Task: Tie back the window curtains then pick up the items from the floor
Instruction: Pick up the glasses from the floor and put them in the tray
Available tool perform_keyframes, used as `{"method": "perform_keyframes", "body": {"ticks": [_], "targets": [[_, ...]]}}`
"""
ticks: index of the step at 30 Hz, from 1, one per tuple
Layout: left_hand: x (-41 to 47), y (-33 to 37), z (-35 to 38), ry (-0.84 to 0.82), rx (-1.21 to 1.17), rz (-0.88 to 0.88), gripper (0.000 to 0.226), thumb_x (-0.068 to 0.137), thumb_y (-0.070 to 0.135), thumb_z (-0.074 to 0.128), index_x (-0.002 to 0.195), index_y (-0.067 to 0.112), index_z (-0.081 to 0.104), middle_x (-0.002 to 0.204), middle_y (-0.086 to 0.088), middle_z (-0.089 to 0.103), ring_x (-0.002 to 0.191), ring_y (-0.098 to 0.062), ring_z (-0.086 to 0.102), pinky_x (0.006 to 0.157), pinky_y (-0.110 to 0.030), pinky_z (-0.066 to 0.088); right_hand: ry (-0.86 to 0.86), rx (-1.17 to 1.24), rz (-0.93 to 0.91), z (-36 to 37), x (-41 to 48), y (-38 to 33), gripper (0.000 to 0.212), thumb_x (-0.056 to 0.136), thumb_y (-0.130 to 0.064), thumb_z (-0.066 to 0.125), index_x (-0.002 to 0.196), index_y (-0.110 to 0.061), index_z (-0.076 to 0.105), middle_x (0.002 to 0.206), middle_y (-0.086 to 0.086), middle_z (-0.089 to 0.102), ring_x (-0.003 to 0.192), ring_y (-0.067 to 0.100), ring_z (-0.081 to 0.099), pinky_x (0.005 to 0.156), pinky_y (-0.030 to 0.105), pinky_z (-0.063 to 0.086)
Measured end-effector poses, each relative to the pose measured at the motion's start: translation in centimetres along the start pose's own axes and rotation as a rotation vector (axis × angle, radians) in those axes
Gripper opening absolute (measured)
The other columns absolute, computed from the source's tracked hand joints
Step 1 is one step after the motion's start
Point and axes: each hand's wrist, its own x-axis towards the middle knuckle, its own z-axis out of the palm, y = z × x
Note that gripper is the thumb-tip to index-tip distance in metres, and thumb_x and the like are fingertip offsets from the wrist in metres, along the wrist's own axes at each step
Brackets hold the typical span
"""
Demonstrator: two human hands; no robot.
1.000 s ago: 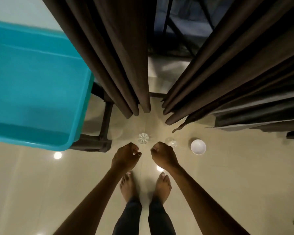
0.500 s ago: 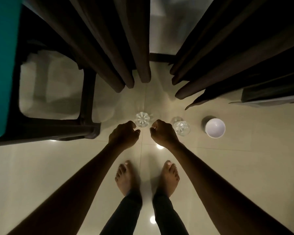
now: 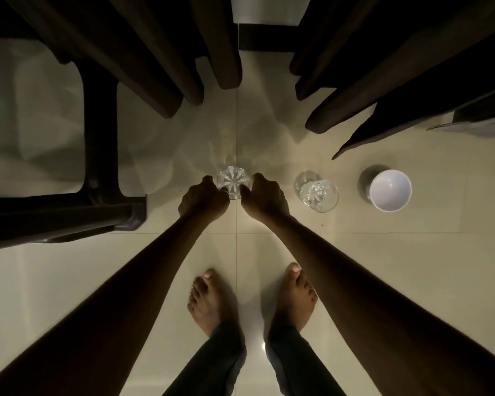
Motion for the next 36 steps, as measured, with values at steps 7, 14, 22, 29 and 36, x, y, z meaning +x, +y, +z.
{"method": "perform_keyframes", "body": {"ticks": [7, 14, 22, 29, 36], "targets": [[1.6, -0.4, 1.7, 0.039, -0.269, -0.027, 0.044, 0.093, 0.018, 0.053, 0.136, 0.026, 0.058, 0.112, -0.005, 0.074, 0.096, -0.024, 0.071, 0.087, -0.040, 0.059, 0.098, 0.052, -0.012, 1.3, 0.9, 0.3, 0.039, 0.097, -0.013, 0.053, 0.135, -0.016, 0.059, 0.125, 0.009, 0.069, 0.115, 0.032, 0.063, 0.076, 0.027, 0.041], [-2.1, 0.0, 0.3, -0.004, -0.422, -0.070, 0.054, 0.086, 0.016, 0.055, 0.138, 0.026, 0.057, 0.118, -0.005, 0.073, 0.101, -0.025, 0.071, 0.086, -0.040, 0.061, 0.093, 0.171, -0.032, -0.1, -2.6, 0.8, 0.057, 0.083, -0.032, 0.049, 0.138, -0.022, 0.061, 0.116, 0.012, 0.075, 0.110, 0.026, 0.069, 0.096, 0.034, 0.055], [-12.2, 2.5, -4.9, 0.010, -0.493, -0.041, 0.059, 0.079, 0.035, 0.052, 0.138, 0.033, 0.055, 0.115, -0.002, 0.074, 0.098, -0.024, 0.072, 0.084, -0.042, 0.061, 0.104, 0.265, -0.040, -7.3, -11.9, -0.8, 0.044, 0.093, -0.022, 0.058, 0.136, -0.015, 0.064, 0.105, 0.008, 0.079, 0.096, 0.016, 0.073, 0.095, 0.033, 0.055], [-24.4, 4.6, -11.0, 0.054, -0.528, -0.032, 0.048, 0.087, 0.029, 0.052, 0.134, 0.033, 0.060, 0.108, -0.004, 0.076, 0.090, -0.023, 0.073, 0.082, -0.040, 0.062, 0.094, 0.218, -0.087, -14.0, -23.0, -4.1, 0.051, 0.095, -0.025, 0.056, 0.146, -0.022, 0.053, 0.086, 0.004, 0.079, 0.082, 0.014, 0.072, 0.089, 0.033, 0.058], [-37.1, 5.5, -18.9, 0.145, -0.536, -0.013, 0.043, 0.094, 0.021, 0.054, 0.136, 0.030, 0.060, 0.114, -0.003, 0.075, 0.097, -0.021, 0.070, 0.087, -0.027, 0.054, 0.109, 0.222, -0.117, -19.7, -34.7, -8.7, 0.048, 0.096, -0.029, 0.055, 0.144, -0.024, 0.056, 0.108, 0.007, 0.078, 0.091, 0.020, 0.074, 0.094, 0.041, 0.058]]}}
